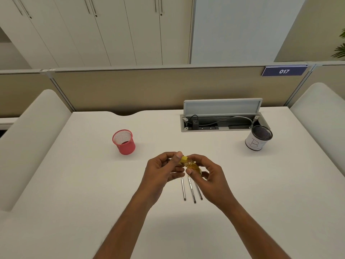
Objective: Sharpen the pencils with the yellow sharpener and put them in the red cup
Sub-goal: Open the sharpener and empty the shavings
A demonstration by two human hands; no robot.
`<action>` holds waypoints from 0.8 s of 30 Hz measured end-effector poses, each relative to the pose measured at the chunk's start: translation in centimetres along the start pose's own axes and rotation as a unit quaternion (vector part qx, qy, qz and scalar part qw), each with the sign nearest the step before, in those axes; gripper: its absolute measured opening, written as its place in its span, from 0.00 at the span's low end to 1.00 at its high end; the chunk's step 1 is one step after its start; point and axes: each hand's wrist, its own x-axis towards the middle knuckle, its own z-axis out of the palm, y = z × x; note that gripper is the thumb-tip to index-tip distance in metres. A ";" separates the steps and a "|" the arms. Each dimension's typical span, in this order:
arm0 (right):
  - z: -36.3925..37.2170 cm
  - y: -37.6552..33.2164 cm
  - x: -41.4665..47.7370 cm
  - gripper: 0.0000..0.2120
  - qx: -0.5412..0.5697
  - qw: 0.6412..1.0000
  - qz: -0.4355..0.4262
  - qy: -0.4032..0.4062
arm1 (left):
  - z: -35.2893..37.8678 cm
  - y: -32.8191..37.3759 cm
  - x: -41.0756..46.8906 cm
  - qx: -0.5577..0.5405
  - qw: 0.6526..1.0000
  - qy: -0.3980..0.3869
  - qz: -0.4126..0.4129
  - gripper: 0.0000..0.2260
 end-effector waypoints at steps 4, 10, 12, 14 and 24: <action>-0.2 0.2 0.3 0.14 0.034 0.999 0.008 0.020 | 0.5 0.1 0.4 -0.054 0.998 0.000 -0.043 0.14; -0.5 0.6 0.8 0.16 0.072 0.996 0.022 0.038 | 1.3 0.1 1.0 -0.133 0.986 0.011 -0.102 0.15; -0.7 0.7 0.9 0.16 0.077 0.996 0.018 0.036 | 1.4 0.1 1.3 -0.157 0.981 0.013 -0.112 0.16; -0.8 0.8 1.0 0.16 0.081 0.996 0.016 0.036 | 1.5 0.1 1.5 -0.175 0.977 0.014 -0.118 0.17; -2.9 1.9 2.5 0.17 0.089 0.994 0.017 0.061 | 1.7 -0.5 2.9 -0.322 0.932 -0.016 -0.167 0.14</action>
